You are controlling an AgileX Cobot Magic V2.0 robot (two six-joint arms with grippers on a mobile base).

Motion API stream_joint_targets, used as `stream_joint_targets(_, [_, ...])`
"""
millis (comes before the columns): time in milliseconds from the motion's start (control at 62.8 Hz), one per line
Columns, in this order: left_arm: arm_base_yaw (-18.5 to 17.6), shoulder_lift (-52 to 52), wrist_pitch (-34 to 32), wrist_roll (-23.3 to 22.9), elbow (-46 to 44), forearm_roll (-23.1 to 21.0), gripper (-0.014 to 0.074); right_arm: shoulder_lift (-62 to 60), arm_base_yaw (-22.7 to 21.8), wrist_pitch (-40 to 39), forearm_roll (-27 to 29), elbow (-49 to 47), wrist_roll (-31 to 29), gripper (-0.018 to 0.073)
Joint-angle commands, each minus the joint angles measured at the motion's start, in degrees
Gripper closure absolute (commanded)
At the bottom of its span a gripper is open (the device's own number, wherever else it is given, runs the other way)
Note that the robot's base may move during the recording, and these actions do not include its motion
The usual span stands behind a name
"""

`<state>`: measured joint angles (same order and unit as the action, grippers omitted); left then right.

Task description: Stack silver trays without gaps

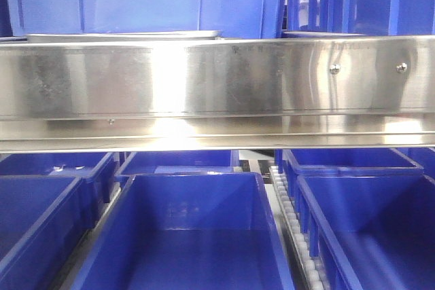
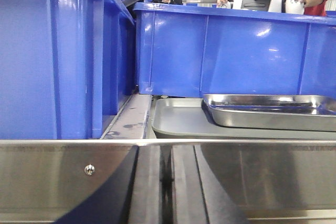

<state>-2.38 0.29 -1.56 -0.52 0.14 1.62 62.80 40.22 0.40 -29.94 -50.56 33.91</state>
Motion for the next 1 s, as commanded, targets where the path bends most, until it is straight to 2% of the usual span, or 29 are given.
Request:
stream_joint_targets(0, [-0.2, -0.3, -0.9, -0.2, -0.1, -0.3, 0.0602, -5.5, 0.0, 2.0, -0.9, 2.6, -0.4, 0.0638])
stream_joint_targets(143, [-0.2, -0.3, -0.9, -0.2, -0.1, -0.3, 0.0602, -17.5, -0.4, 3.0, -1.9, 10.0, -0.4, 0.0638])
stream_joint_targets(287, [-0.2, -0.3, -0.9, -0.2, -0.1, -0.3, 0.0602, -29.7, -3.3, 1.7, -1.9, 19.3, -0.4, 0.0638])
stream_joint_targets(526, [-0.2, -0.3, -0.9, -0.2, -0.1, -0.3, 0.0602, -47.2, -15.3, -0.4, -1.9, 35.7, -0.4, 0.0638])
stream_joint_targets(669, [-0.2, -0.3, -0.9, -0.2, -0.1, -0.3, 0.0602, -54.7, -22.9, -1.1, -1.9, 42.4, -0.4, 0.0638])
stream_joint_targets(828, [-0.2, -0.3, -0.9, -0.2, -0.1, -0.3, 0.0602, -56.8, -30.4, -3.9, -1.9, 47.1, -0.4, 0.0638])
stream_joint_targets(988, [-0.2, -0.3, -0.9, -0.2, -0.1, -0.3, 0.0602, -58.3, -35.2, -6.8, -1.9, 50.6, -0.4, 0.0638])
